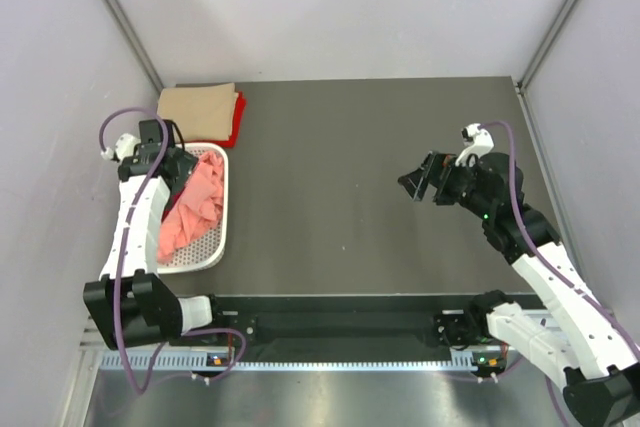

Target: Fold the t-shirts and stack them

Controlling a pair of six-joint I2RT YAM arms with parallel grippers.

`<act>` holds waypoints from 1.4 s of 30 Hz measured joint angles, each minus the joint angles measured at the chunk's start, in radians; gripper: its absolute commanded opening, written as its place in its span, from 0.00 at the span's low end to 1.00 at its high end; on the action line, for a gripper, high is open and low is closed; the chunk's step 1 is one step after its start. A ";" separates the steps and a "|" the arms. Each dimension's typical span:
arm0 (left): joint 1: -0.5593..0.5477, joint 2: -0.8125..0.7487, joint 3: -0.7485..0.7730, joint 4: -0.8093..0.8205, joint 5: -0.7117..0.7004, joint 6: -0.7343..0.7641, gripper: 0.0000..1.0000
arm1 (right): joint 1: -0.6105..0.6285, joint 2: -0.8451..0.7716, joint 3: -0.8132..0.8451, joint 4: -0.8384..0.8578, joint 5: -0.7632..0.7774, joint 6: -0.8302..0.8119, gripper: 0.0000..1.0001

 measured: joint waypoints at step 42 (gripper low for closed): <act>0.067 0.018 0.393 0.444 0.323 -0.014 0.00 | 0.000 -0.004 0.057 -0.039 -0.014 -0.034 1.00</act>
